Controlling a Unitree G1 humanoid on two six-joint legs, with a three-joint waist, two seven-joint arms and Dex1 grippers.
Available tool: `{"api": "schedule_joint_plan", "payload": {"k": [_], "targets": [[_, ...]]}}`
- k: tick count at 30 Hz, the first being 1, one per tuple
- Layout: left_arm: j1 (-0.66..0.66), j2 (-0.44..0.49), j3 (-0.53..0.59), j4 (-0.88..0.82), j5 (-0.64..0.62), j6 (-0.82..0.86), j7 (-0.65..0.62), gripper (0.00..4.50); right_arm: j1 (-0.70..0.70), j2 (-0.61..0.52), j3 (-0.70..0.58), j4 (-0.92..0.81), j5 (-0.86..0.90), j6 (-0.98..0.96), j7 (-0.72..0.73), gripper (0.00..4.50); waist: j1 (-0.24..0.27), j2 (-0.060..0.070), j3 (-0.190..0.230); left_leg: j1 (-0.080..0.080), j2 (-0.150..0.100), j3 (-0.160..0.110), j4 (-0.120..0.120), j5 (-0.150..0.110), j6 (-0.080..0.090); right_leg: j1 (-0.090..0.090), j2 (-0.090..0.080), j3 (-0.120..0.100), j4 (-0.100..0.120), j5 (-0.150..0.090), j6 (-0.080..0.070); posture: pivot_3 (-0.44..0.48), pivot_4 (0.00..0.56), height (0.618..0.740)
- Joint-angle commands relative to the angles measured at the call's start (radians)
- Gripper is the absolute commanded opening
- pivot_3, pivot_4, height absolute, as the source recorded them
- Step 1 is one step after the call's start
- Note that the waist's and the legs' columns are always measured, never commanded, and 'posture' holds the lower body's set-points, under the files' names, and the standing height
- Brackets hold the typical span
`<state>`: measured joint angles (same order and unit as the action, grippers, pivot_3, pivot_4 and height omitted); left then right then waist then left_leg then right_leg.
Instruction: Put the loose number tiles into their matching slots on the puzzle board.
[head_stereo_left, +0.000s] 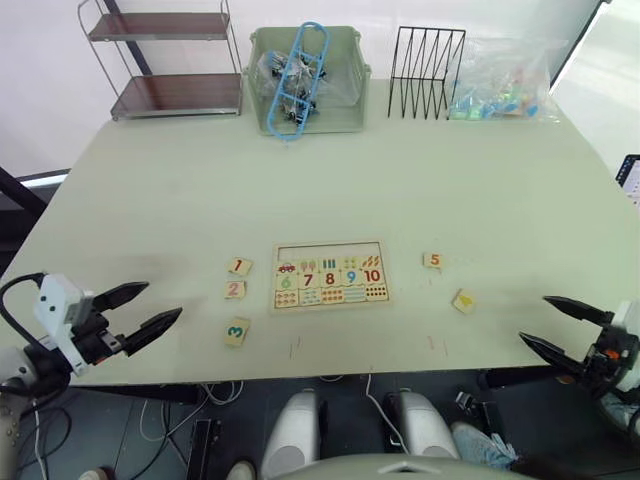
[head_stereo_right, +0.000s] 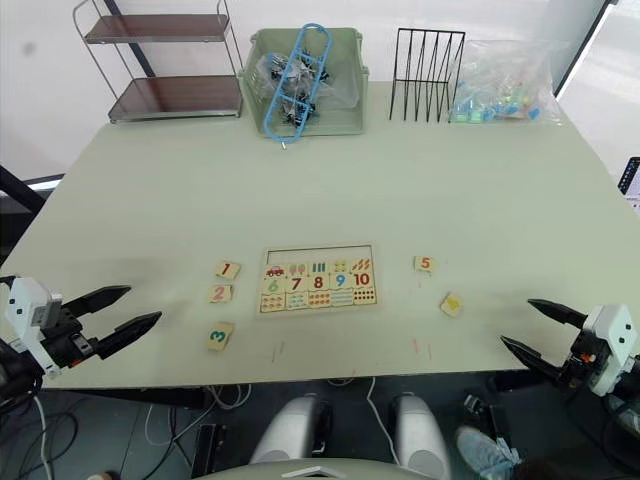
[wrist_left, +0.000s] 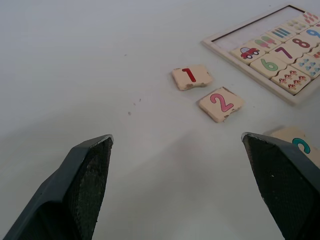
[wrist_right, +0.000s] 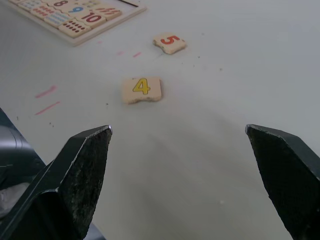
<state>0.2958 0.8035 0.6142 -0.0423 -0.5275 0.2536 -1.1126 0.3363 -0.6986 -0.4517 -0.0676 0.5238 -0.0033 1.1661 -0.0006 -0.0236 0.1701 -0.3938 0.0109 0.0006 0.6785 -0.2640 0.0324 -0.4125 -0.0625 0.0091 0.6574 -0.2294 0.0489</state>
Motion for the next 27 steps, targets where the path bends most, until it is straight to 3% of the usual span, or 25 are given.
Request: {"api": "schedule_joint_plan", "payload": {"k": [1,9,14,23,27], "targets": [[-0.043,0.038,-0.012,0.041,0.004,-0.031,-0.036,4.38,-0.003,0.007,-0.025,-0.056,0.049,0.004,-0.003,4.50,0.001,0.000,0.000,0.000,0.000,0.000,0.000,0.000,0.000,0.000,0.000,0.000,0.000,0.000,0.000,0.000,0.150,0.740],[-0.208,0.109,-0.116,0.189,0.033,-0.075,-0.145,4.38,0.003,0.006,-0.019,-0.132,0.112,0.035,0.015,4.50,0.008,0.000,0.000,0.000,0.000,0.000,0.000,0.000,0.000,0.000,0.000,0.000,0.000,0.000,0.000,0.000,0.150,0.740],[-0.438,0.153,-0.264,0.393,0.108,-0.168,-0.259,4.38,0.004,0.003,-0.009,-0.199,0.152,0.067,0.020,4.50,0.014,0.000,0.000,0.000,-0.001,-0.001,0.000,0.000,0.000,0.000,0.001,-0.001,0.000,0.000,0.000,0.000,0.150,0.740],[-0.793,0.156,-0.472,0.756,0.260,-0.400,-0.473,4.38,-0.011,0.011,-0.002,-0.250,0.182,0.094,0.013,4.50,0.013,0.000,0.000,-0.001,-0.003,0.000,0.000,0.000,0.000,0.000,0.002,-0.001,0.000,0.003,0.004,0.000,0.150,0.740],[-0.928,0.153,-0.582,0.899,0.294,-0.520,-0.502,4.38,-0.016,0.024,-0.001,-0.232,0.176,0.063,0.036,4.50,0.013,0.000,0.000,-0.002,-0.004,-0.001,0.000,0.000,0.000,0.000,0.003,-0.002,0.000,0.003,0.004,0.000,0.150,0.740]]}}
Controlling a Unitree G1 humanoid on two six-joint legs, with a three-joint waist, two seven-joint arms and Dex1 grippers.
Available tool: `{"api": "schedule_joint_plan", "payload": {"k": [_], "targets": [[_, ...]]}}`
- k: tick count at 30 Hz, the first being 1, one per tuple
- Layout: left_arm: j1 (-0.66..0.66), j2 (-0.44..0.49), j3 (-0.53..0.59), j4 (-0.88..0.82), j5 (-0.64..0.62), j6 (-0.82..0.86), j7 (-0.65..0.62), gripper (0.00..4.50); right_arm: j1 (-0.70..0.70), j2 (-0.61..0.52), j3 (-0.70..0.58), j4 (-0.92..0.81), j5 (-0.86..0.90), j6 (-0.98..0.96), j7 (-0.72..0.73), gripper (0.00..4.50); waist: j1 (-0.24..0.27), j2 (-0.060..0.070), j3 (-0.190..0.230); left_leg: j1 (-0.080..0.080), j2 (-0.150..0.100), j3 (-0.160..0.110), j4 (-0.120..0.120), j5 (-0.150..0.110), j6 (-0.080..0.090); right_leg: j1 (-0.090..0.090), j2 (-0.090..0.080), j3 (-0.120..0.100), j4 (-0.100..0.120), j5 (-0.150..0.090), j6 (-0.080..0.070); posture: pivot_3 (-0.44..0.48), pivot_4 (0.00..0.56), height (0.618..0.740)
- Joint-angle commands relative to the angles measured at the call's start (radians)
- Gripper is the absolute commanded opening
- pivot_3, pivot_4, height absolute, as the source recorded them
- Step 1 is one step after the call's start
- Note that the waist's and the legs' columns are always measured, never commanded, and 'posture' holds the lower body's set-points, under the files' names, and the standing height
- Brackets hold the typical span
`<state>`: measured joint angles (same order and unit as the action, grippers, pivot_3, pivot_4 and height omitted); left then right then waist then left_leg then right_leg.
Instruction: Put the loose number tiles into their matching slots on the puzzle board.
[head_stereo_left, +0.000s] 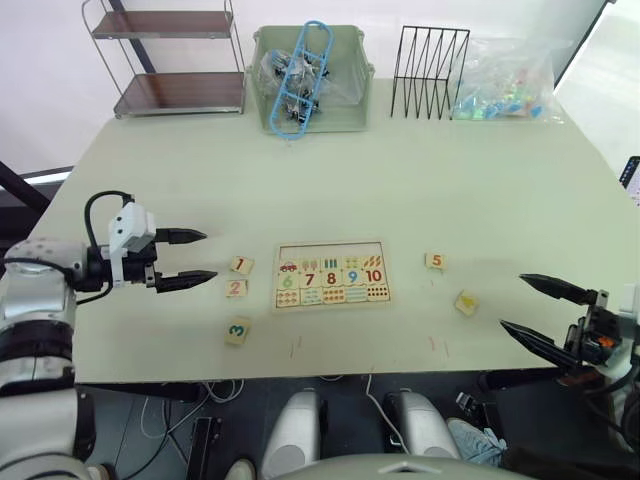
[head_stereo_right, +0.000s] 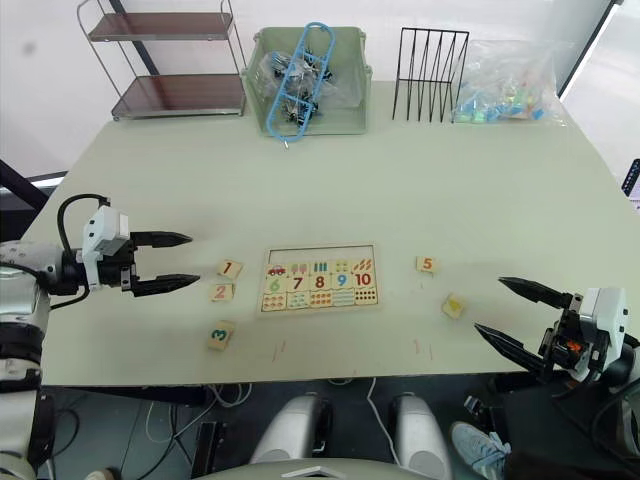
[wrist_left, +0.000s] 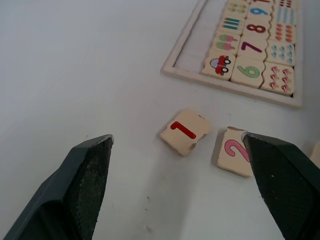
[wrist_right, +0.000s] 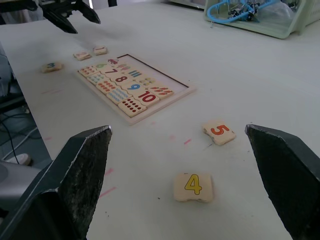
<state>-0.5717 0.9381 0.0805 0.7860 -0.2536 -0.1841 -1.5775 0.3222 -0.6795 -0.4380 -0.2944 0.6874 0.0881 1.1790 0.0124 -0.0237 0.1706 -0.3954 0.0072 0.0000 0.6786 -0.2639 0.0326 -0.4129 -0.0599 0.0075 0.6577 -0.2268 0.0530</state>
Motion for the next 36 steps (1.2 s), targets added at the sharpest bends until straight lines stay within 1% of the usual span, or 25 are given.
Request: {"api": "schedule_joint_plan", "payload": {"k": [1,3,8,11,19,21,27,36], "targets": [[-0.095,0.015,-0.071,0.106,0.030,-0.105,-0.037,4.38,-0.001,0.007,-0.015,-0.002,0.012,-0.032,0.028,4.50,0.000,0.000,0.000,0.000,0.000,0.000,0.000,0.000,0.000,0.000,0.000,0.000,0.000,0.000,0.000,0.000,0.150,0.740],[-0.154,0.007,-0.123,0.171,0.054,-0.157,-0.037,4.38,0.006,0.018,-0.018,-0.001,0.016,-0.041,0.035,4.50,0.000,0.000,0.000,-0.001,0.000,-0.001,0.000,0.000,0.000,0.000,0.000,0.000,0.000,0.000,0.000,0.000,0.150,0.740],[-0.248,-0.010,-0.222,0.293,0.111,-0.262,-0.037,4.38,0.026,0.038,-0.031,0.000,0.021,-0.061,0.053,4.50,0.000,0.000,0.000,-0.001,0.000,-0.001,0.000,0.000,0.000,0.000,0.000,0.000,0.000,0.000,0.000,0.000,0.150,0.740],[-0.299,-0.029,-0.254,0.360,0.149,-0.306,-0.037,4.38,0.036,0.046,-0.038,0.001,0.025,-0.071,0.061,4.50,0.000,0.000,0.000,-0.001,0.000,-0.001,0.000,0.000,0.000,0.000,0.001,-0.001,0.000,0.000,0.000,0.000,0.150,0.740],[-0.355,-0.086,-0.266,0.442,0.204,-0.344,-0.037,4.38,0.033,0.054,-0.036,-0.005,0.034,-0.077,0.066,4.50,-0.001,-0.001,0.000,-0.001,0.000,-0.002,0.000,0.000,0.000,0.000,0.001,-0.001,0.000,0.000,0.000,0.000,0.150,0.740],[-0.358,-0.089,-0.279,0.449,0.230,-0.367,-0.037,4.38,0.032,0.053,-0.038,-0.005,0.034,-0.079,0.066,4.50,-0.001,-0.001,0.000,-0.001,0.000,-0.002,0.000,0.000,0.000,0.000,0.001,-0.001,0.000,0.000,0.000,0.000,0.150,0.740],[-0.376,-0.094,-0.256,0.472,0.264,-0.371,-0.034,4.38,0.025,0.052,-0.037,-0.007,0.037,-0.076,0.060,4.50,-0.001,-0.001,0.000,-0.001,0.000,-0.003,0.000,0.000,0.000,0.000,0.001,-0.001,0.000,0.000,0.000,0.000,0.150,0.740],[-0.384,-0.126,-0.218,0.491,0.297,-0.359,0.038,4.38,-0.003,0.048,-0.023,-0.026,0.043,-0.055,0.034,4.50,0.001,-0.001,0.000,-0.001,0.000,-0.003,0.000,0.000,0.000,0.000,0.001,-0.001,0.000,0.000,0.000,0.000,0.150,0.740]]}}
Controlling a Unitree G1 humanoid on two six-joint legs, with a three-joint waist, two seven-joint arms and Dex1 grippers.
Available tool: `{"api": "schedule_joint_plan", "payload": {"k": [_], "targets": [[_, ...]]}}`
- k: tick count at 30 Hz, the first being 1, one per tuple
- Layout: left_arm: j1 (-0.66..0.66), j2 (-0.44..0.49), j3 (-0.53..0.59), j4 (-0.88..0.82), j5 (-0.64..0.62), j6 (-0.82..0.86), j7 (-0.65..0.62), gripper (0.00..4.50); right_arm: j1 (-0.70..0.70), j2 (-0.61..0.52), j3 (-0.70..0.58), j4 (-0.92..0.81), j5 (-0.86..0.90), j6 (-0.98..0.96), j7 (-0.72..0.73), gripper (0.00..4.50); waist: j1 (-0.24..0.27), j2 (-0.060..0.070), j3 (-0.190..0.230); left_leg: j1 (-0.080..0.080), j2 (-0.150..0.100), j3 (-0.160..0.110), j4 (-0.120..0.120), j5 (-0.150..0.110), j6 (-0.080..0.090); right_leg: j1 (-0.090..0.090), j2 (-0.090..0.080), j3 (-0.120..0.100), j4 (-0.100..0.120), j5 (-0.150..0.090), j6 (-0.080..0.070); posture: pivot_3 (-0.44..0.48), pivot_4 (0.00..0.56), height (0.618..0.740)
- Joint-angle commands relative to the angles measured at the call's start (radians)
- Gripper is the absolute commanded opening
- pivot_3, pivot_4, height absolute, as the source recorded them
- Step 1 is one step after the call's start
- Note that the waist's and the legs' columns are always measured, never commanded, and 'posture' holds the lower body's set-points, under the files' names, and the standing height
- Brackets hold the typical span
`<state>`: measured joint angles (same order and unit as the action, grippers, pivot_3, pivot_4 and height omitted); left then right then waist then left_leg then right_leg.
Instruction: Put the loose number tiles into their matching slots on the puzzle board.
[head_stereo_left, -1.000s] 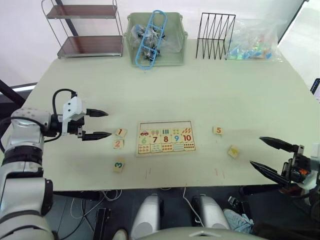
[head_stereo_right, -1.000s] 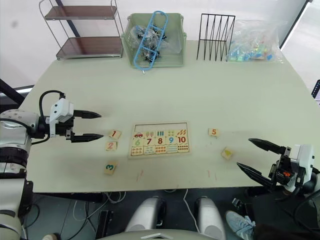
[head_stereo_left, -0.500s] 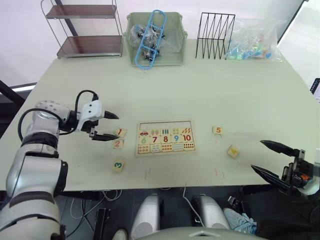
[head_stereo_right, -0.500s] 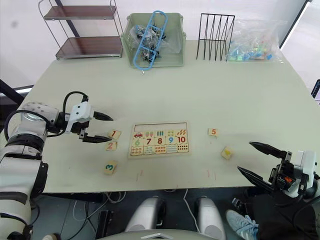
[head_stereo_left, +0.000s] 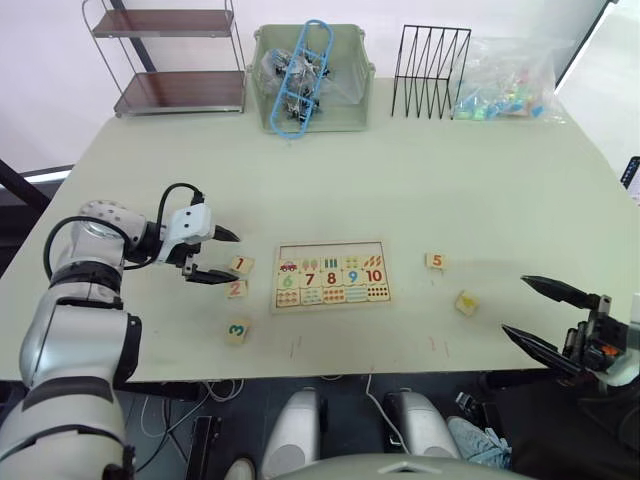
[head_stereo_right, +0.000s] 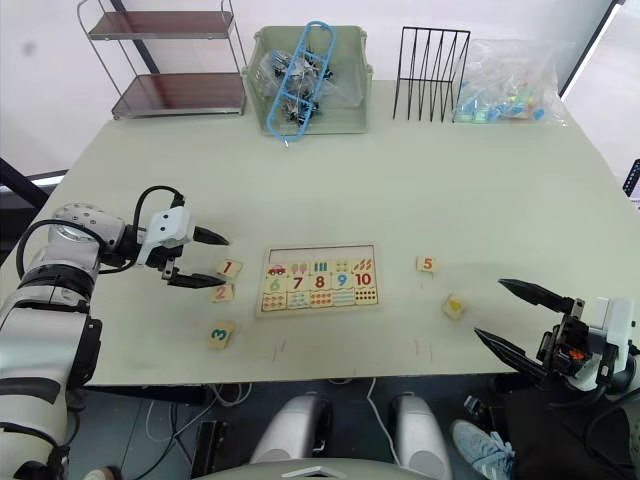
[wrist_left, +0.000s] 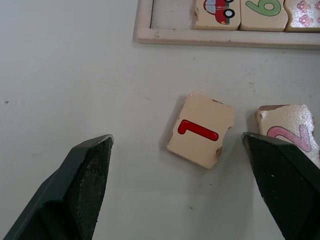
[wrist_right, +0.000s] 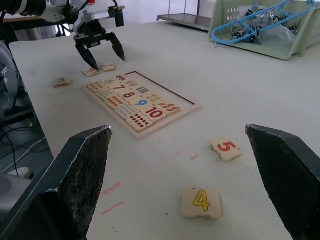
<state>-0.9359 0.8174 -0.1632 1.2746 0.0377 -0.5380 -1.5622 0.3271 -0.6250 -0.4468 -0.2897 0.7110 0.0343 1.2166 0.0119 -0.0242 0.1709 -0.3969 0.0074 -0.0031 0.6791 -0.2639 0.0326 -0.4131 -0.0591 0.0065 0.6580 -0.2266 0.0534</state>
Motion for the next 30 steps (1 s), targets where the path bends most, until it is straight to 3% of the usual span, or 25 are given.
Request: {"api": "schedule_joint_plan", "payload": {"k": [1,13,23,30], "targets": [[-0.021,-0.008,0.027,0.003,0.012,-0.007,0.033,4.38,-0.011,-0.007,-0.013,-0.032,0.019,0.000,-0.005,4.50,0.002,0.000,0.000,0.000,0.000,0.000,0.000,0.000,0.000,0.000,0.000,0.000,0.000,0.000,0.000,0.000,0.150,0.740],[-0.026,-0.031,0.054,0.009,0.040,0.028,0.107,4.38,-0.003,-0.006,-0.023,-0.043,0.027,0.003,-0.007,4.50,0.002,0.000,0.000,0.000,0.000,0.000,0.001,0.000,0.000,0.000,0.000,0.000,0.001,0.000,0.000,0.000,0.150,0.740],[-0.002,-0.011,0.092,0.007,0.015,0.081,0.011,4.38,0.006,-0.002,-0.020,-0.055,0.026,0.000,-0.010,4.50,0.000,0.000,0.000,0.000,0.000,0.000,0.001,0.000,0.000,0.000,0.000,0.000,0.001,0.000,0.000,0.000,0.150,0.740],[0.045,-0.010,0.127,0.008,0.004,0.110,0.013,4.38,0.001,0.005,-0.010,-0.048,0.024,-0.005,-0.006,4.50,0.000,0.000,0.000,0.000,0.000,-0.001,0.001,0.000,0.000,0.000,0.000,0.000,0.001,0.000,0.000,0.000,0.150,0.740]]}}
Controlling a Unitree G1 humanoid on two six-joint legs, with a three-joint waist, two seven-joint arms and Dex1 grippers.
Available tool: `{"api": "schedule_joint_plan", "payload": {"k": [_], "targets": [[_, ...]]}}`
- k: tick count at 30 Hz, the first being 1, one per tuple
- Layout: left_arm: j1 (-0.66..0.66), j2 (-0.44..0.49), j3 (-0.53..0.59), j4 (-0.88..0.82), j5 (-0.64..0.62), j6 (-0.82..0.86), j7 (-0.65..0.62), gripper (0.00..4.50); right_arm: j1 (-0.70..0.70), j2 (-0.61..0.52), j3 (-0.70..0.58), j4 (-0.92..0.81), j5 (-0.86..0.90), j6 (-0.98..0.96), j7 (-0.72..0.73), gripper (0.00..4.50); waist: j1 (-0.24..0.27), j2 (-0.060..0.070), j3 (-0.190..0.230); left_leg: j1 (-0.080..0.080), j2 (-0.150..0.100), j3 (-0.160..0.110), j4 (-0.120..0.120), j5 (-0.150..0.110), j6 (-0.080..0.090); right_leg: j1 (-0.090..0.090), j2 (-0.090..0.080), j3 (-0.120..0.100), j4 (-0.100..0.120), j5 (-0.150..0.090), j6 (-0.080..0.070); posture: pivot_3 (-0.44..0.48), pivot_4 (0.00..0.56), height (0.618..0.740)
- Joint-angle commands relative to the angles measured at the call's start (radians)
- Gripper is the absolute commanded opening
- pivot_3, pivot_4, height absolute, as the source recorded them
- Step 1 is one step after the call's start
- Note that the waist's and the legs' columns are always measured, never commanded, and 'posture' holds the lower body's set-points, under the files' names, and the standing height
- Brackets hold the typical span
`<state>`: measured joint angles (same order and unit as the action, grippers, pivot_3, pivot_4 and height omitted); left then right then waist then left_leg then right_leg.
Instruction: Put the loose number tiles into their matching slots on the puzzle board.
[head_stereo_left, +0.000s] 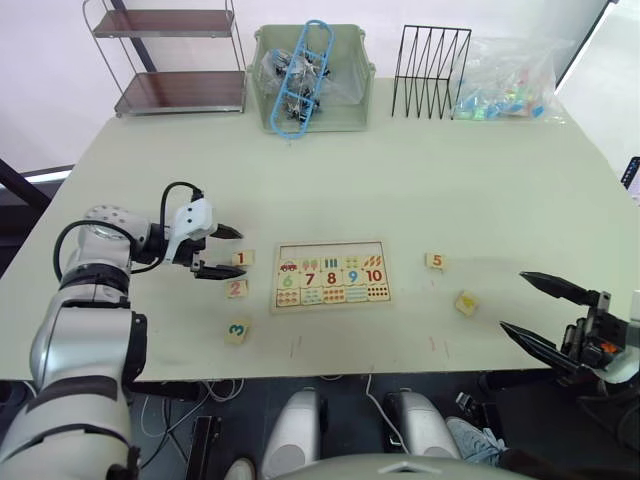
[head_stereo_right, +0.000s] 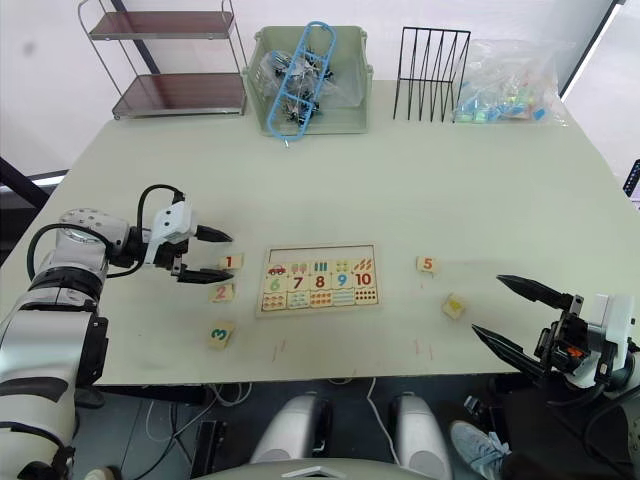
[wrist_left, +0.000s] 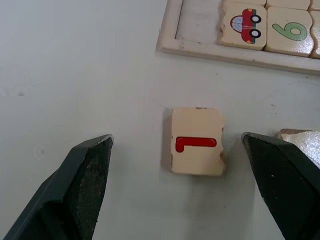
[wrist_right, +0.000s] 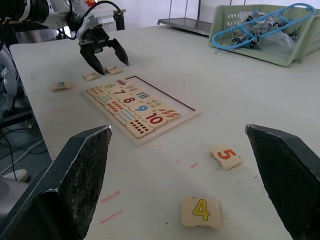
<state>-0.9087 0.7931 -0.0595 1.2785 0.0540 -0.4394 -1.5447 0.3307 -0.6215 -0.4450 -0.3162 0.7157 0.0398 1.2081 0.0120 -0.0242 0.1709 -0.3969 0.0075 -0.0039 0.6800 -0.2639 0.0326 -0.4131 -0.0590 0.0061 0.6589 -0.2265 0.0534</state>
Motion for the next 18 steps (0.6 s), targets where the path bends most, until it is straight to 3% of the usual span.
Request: {"api": "schedule_joint_plan", "payload": {"k": [1,9,13,16,18], "targets": [[0.024,0.013,0.027,0.003,-0.012,0.012,-0.006,4.38,-0.004,0.001,-0.011,-0.020,0.019,-0.010,0.003,4.50,0.000,0.000,0.000,0.000,0.000,0.000,0.000,0.000,0.000,0.000,0.000,0.000,0.000,0.000,0.000,0.000,0.150,0.740],[0.075,-0.001,0.052,0.003,-0.014,0.003,0.023,4.38,-0.025,-0.007,-0.011,-0.002,0.024,-0.003,0.019,4.50,-0.001,0.001,0.000,0.001,0.000,0.000,0.000,0.000,0.000,0.000,0.000,0.000,0.000,0.000,0.000,0.000,0.150,0.740],[0.085,-0.002,0.061,0.001,-0.021,0.000,0.010,2.73,-0.026,-0.006,-0.019,0.014,0.029,-0.008,0.036,4.50,-0.001,0.001,0.000,0.001,0.000,0.000,0.000,0.000,0.000,0.000,0.000,0.000,0.001,0.000,0.000,0.000,0.150,0.740],[0.091,-0.002,0.063,-0.002,-0.022,-0.005,0.005,1.24,-0.023,-0.005,-0.027,0.026,0.030,-0.016,0.051,4.50,0.000,0.001,0.000,0.001,0.000,0.000,0.000,0.000,0.000,0.000,0.000,0.000,0.001,0.000,0.000,0.000,0.150,0.740],[0.096,-0.002,0.063,-0.004,-0.021,-0.011,0.004,0.96,-0.018,-0.006,-0.032,0.033,0.030,-0.022,0.066,4.50,-0.001,0.001,0.000,0.001,0.000,0.000,0.000,0.000,0.000,0.000,0.000,0.000,0.001,0.000,0.000,0.000,0.150,0.740]]}}
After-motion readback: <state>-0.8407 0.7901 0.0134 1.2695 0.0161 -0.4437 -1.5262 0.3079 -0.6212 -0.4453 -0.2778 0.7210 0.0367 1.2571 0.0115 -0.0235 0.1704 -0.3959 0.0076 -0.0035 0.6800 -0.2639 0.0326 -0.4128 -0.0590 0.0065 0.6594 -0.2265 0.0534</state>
